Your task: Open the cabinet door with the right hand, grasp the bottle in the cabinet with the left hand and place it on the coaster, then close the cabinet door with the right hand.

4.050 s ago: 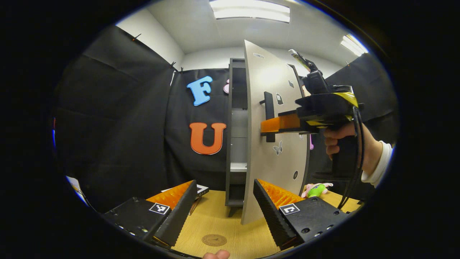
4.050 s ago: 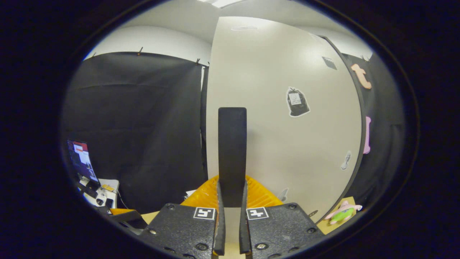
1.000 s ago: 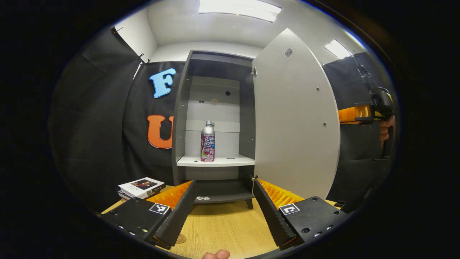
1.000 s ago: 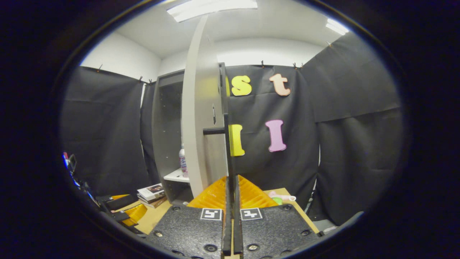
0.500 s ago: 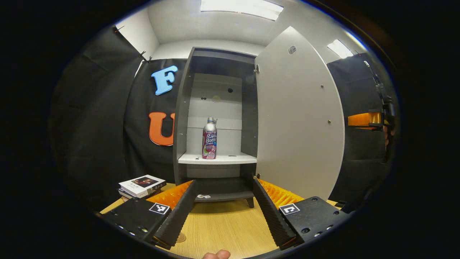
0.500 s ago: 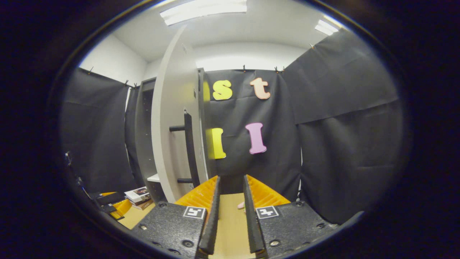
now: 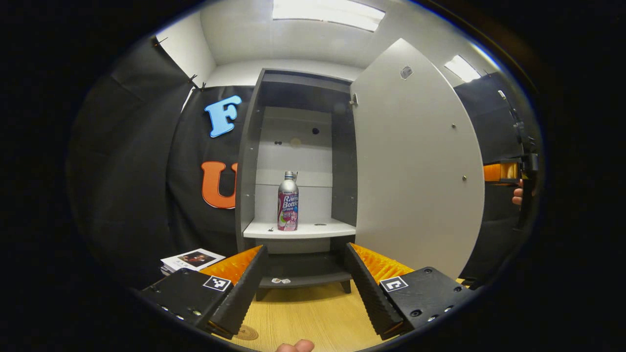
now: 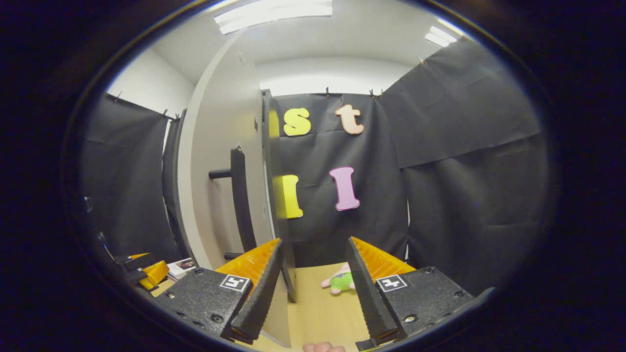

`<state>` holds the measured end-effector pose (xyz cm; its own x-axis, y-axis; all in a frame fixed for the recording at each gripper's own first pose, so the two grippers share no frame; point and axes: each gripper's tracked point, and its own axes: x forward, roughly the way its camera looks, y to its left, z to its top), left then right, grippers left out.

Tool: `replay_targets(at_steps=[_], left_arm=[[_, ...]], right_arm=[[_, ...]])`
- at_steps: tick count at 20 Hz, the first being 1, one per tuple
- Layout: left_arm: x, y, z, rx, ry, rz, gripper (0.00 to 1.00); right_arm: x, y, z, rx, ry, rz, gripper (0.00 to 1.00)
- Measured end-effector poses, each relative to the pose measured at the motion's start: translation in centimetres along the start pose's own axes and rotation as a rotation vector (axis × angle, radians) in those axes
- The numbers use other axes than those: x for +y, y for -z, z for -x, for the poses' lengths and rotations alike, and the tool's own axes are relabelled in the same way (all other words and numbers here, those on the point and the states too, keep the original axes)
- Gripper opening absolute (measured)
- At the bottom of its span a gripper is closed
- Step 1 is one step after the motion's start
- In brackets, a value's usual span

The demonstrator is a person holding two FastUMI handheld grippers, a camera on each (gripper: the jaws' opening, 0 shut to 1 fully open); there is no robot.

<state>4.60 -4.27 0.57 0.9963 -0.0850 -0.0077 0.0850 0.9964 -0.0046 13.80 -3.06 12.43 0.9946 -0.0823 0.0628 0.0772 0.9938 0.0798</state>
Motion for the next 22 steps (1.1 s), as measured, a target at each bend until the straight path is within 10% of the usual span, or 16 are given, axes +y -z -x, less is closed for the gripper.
replay_targets(at_steps=[22], left_arm=[[5.1, 0.9, -24.7, 0.004, -0.133, -0.076, 0.95]], right_arm=[[0.5, 0.1, -0.7, 0.036, -0.005, 0.144, 0.80]])
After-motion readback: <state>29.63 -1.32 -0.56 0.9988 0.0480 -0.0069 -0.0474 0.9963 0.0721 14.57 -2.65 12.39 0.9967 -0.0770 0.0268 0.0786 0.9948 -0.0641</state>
